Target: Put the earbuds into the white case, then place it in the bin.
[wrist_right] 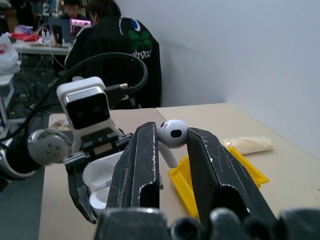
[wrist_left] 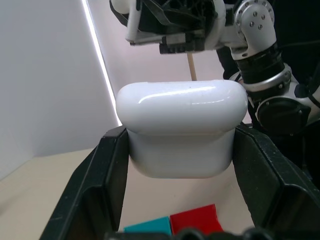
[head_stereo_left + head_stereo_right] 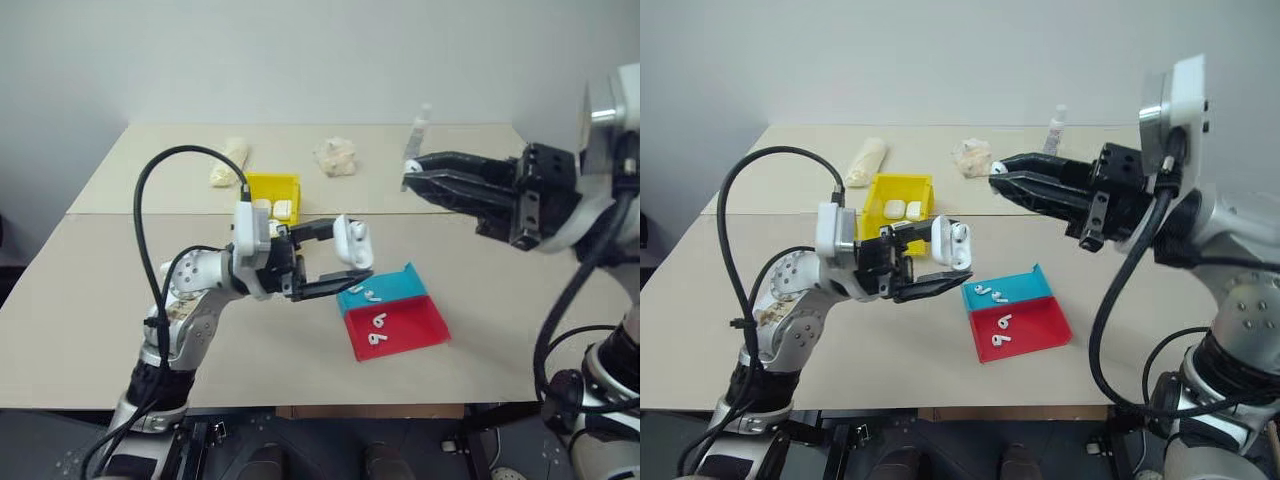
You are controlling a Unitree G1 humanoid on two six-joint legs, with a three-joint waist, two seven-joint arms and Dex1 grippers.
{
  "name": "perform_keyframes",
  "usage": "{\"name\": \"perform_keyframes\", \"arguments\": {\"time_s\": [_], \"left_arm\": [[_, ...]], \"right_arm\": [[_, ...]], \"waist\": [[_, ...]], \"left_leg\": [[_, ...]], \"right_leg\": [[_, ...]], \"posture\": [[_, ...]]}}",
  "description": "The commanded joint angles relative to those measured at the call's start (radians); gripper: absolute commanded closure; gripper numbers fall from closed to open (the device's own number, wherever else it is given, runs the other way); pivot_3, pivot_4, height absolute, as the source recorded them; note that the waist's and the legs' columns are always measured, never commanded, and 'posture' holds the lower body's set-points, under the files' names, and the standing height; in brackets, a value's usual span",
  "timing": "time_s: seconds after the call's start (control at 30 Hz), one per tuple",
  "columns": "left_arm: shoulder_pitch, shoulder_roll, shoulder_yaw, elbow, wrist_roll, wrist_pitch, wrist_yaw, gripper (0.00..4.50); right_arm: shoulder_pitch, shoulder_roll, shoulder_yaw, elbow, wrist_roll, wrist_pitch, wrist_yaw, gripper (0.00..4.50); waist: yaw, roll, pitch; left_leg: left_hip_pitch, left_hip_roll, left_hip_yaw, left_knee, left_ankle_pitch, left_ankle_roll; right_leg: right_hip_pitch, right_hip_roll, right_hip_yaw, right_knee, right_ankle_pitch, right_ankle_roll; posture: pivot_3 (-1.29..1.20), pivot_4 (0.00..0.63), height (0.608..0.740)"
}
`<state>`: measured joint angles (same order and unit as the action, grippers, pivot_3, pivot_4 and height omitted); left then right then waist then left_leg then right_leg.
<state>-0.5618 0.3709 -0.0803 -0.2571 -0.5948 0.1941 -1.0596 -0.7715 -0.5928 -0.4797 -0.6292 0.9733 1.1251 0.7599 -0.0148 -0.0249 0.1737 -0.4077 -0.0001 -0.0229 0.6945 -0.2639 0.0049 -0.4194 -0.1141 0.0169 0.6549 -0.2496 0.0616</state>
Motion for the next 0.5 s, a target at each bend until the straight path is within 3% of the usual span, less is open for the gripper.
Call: {"name": "perform_keyframes", "arguments": {"time_s": [0.03, 0.27, 0.5], "left_arm": [[-0.022, -0.010, -0.001, -0.014, -0.009, -0.002, 0.004, 1.72], [-0.019, -0.019, -0.001, -0.011, 0.002, -0.011, 0.013, 1.72], [-0.010, -0.025, -0.001, -0.020, 0.006, -0.018, 0.019, 1.72]], "right_arm": [[0.028, 0.011, -0.041, -0.053, 0.170, -0.006, -0.135, 3.67], [0.101, -0.058, 0.008, -0.060, 0.424, -0.064, -0.280, 3.67], [0.169, -0.110, 0.086, -0.090, 0.451, -0.152, -0.321, 3.67]], "waist": [[-0.001, 0.000, 0.000], [0.000, 0.000, 0.000], [0.000, 0.000, 0.000]], "left_leg": [[0.000, 0.000, 0.000, 0.000, 0.000, 0.000], [0.000, 0.000, 0.000, 0.000, 0.000, 0.000], [0.000, 0.000, 0.000, 0.001, 0.000, 0.000]], "right_leg": [[0.000, 0.000, 0.000, 0.000, 0.000, 0.000], [0.000, 0.000, 0.000, 0.000, 0.000, 0.000], [0.001, 0.000, 0.000, 0.000, 0.000, 0.000]], "posture": [[0.00, 0.150, 0.740], [0.00, 0.150, 0.740], [0.00, 0.150, 0.740]]}}
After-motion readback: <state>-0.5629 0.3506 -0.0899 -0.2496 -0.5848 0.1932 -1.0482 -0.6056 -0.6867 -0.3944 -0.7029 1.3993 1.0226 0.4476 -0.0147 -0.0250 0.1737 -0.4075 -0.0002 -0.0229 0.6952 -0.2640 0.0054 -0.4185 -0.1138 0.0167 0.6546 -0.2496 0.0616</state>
